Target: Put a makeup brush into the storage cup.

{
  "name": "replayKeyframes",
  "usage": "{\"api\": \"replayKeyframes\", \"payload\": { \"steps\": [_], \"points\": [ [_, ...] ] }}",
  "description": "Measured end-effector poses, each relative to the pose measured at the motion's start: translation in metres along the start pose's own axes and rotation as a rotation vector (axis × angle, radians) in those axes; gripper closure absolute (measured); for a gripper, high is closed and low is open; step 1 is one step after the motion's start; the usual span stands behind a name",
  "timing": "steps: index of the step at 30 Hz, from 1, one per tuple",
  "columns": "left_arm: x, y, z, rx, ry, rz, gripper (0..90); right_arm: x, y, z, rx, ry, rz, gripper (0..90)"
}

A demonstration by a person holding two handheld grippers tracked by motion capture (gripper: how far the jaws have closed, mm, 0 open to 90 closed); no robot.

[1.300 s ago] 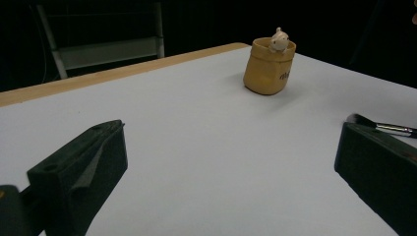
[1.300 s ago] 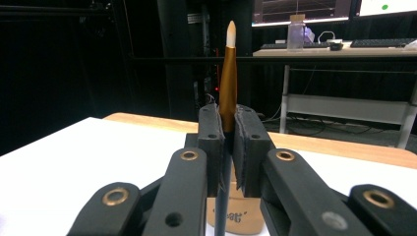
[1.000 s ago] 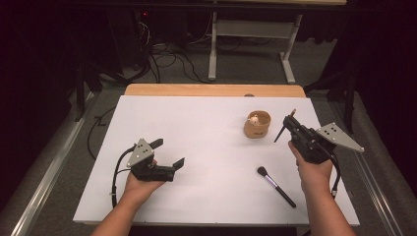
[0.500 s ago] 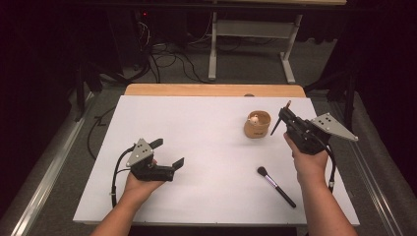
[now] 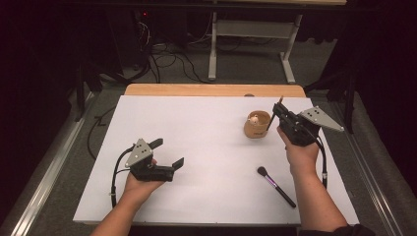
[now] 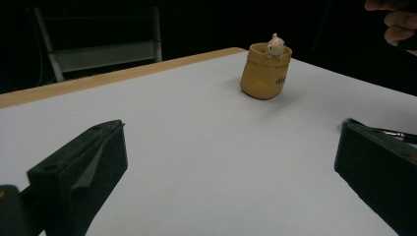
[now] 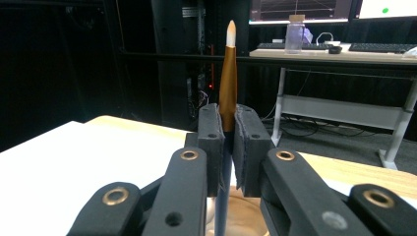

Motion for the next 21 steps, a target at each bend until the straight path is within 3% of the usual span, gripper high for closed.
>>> {"api": "replayKeyframes", "payload": {
  "steps": [21],
  "points": [
    [-0.002,0.001,0.002,-0.011,0.005,-0.019,0.4,-0.009,-0.038,-0.003,0.028,0.013,-0.052,85.4]
  ]
}}
Point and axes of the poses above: each handheld gripper's, and its own axes: y roughly backward along the jaws, z roughly out of its top, x roughly to its left, the point moved 5 cm from there along -y, roughly forward along the jaws, and after that the axes turned 11 degrees about -x, right-handed, at the moved point
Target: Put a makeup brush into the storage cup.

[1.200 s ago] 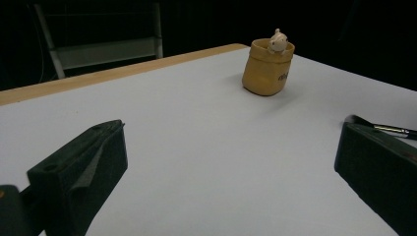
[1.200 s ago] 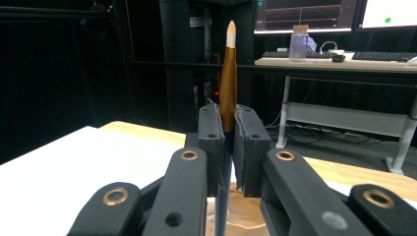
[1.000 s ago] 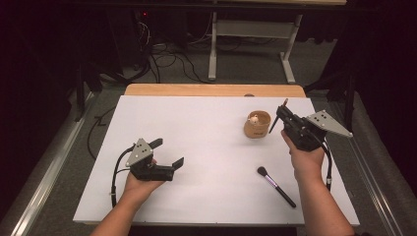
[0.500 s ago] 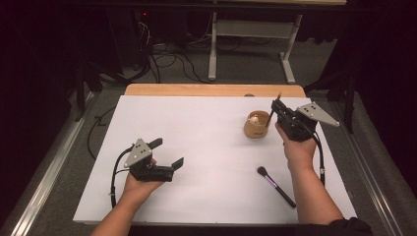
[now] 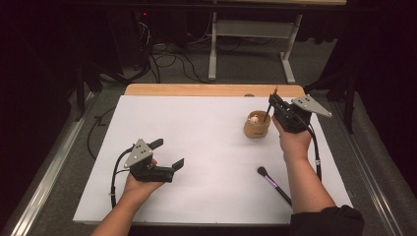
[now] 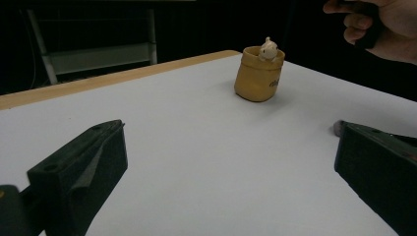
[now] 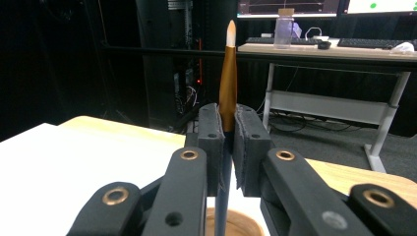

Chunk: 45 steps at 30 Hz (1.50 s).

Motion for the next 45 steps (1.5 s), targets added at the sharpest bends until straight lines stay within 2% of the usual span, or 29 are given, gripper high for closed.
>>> {"api": "replayKeyframes", "payload": {
  "steps": [3,8,13,24,45],
  "points": [
    [0.0,0.001,0.0,0.0,-0.002,0.0,0.6,0.0,-0.004,0.0,0.002,0.009,0.0,85.3],
    [0.001,0.001,0.001,-0.003,0.003,0.002,0.6,-0.002,-0.009,0.001,0.002,-0.013,-0.005,85.4],
    [0.001,0.001,0.001,-0.004,-0.001,0.0,0.6,-0.004,-0.016,0.0,0.008,-0.011,-0.007,85.3],
    [0.001,0.003,0.002,-0.01,-0.001,-0.004,0.6,0.003,-0.03,-0.008,0.034,-0.006,0.0,85.3],
    [0.001,0.004,0.003,-0.018,0.001,0.0,0.6,0.008,-0.038,-0.02,0.069,-0.004,0.017,85.3]
  ]
}}
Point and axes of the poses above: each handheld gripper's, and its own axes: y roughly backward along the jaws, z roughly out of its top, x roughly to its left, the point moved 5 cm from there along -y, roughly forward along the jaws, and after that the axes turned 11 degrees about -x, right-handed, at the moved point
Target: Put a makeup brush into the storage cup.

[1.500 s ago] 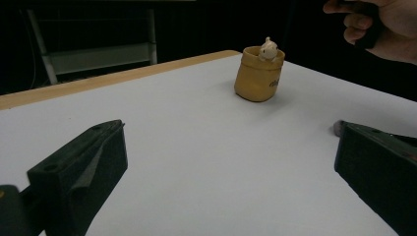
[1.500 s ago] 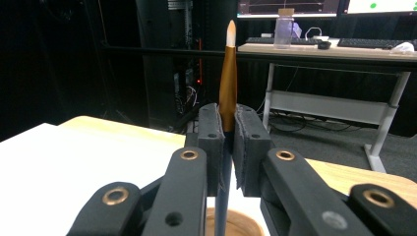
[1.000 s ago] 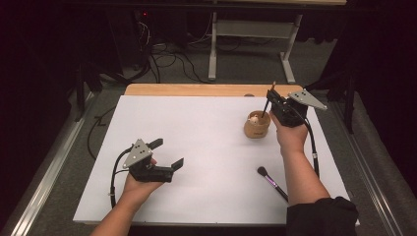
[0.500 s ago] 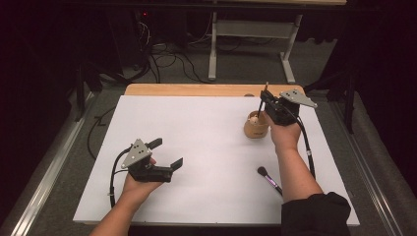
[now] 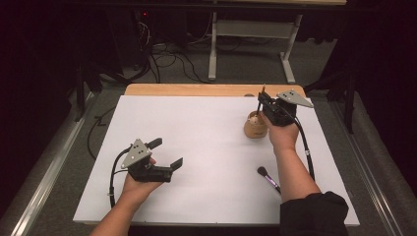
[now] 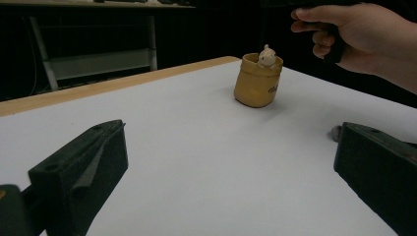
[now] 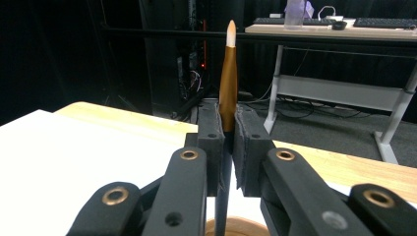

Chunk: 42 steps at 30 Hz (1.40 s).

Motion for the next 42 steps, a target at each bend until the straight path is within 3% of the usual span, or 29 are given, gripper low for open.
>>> {"api": "replayKeyframes", "payload": {
  "steps": [35,37,39,42],
  "points": [
    [0.002,0.004,0.002,-0.011,0.003,0.005,0.6,0.005,-0.006,-0.023,0.106,-0.004,0.018,84.6],
    [0.002,0.003,0.002,-0.011,0.003,0.004,0.6,0.005,-0.005,-0.024,0.115,-0.011,0.029,78.6],
    [0.001,0.003,0.002,-0.011,0.002,0.004,0.6,0.005,-0.006,-0.024,0.124,-0.022,0.039,63.5],
    [0.002,0.003,0.002,-0.009,0.004,0.005,0.6,0.004,-0.005,-0.025,0.135,-0.028,0.034,50.1]
  ]
}}
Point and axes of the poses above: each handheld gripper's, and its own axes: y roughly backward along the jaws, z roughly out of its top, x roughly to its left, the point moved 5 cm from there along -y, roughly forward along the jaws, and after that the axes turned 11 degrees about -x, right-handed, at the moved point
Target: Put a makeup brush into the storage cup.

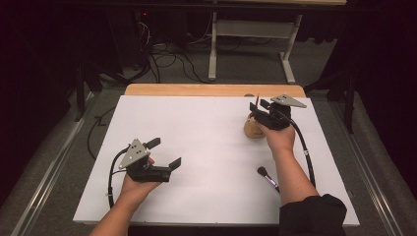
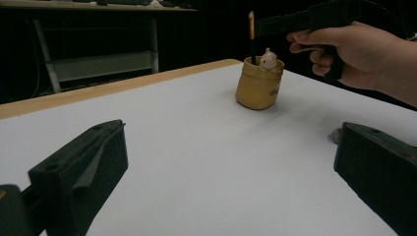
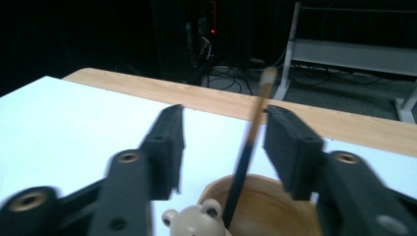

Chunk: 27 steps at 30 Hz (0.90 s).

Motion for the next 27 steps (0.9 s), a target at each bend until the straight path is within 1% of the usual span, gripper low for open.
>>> {"api": "replayKeyframes", "payload": {
  "steps": [3,6,8,9,11,12,13,14,15,22,23,24,27],
  "points": [
    [0.0,0.0,0.0,0.002,-0.001,0.001,0.6,-0.002,0.003,0.0,0.006,-0.001,-0.008,43.5],
    [0.0,0.0,-0.001,0.005,-0.002,0.0,0.6,-0.003,0.007,0.002,0.009,-0.011,0.005,40.0],
    [0.001,0.0,-0.001,0.008,-0.001,0.001,0.6,-0.002,0.012,0.004,0.008,-0.012,0.008,37.7],
    [0.001,0.0,-0.002,0.01,-0.002,0.002,0.6,-0.003,0.014,0.005,0.008,-0.004,0.011,35.8],
    [0.002,0.0,-0.002,0.01,0.001,0.005,0.6,-0.002,0.019,0.006,-0.011,-0.005,0.015,34.7],
    [0.002,0.0,-0.002,0.01,0.001,0.006,0.6,-0.002,0.024,0.006,-0.026,-0.004,0.007,33.7],
    [0.003,0.0,-0.002,0.009,0.001,0.009,0.6,-0.003,0.026,0.006,-0.025,-0.003,0.007,31.9],
    [0.003,0.0,-0.002,0.009,0.003,0.01,0.6,-0.003,0.03,0.006,-0.023,-0.009,0.01,30.5],
    [0.003,0.0,-0.002,0.007,0.004,0.011,0.6,-0.004,0.032,0.005,-0.029,-0.006,0.011,29.3],
    [0.005,0.0,-0.003,0.013,0.002,0.016,0.6,-0.008,0.051,-0.002,-0.019,0.007,0.01,22.5],
    [0.006,0.0,-0.003,0.014,0.003,0.018,0.6,-0.008,0.054,-0.003,-0.016,0.003,0.011,21.2],
    [0.006,0.0,-0.003,0.014,0.004,0.019,0.6,-0.009,0.057,-0.004,-0.01,0.01,0.016,19.6],
    [0.007,0.0,-0.004,0.014,0.005,0.024,0.6,-0.008,0.063,-0.007,-0.013,0.011,0.021,16.8]
  ]
}}
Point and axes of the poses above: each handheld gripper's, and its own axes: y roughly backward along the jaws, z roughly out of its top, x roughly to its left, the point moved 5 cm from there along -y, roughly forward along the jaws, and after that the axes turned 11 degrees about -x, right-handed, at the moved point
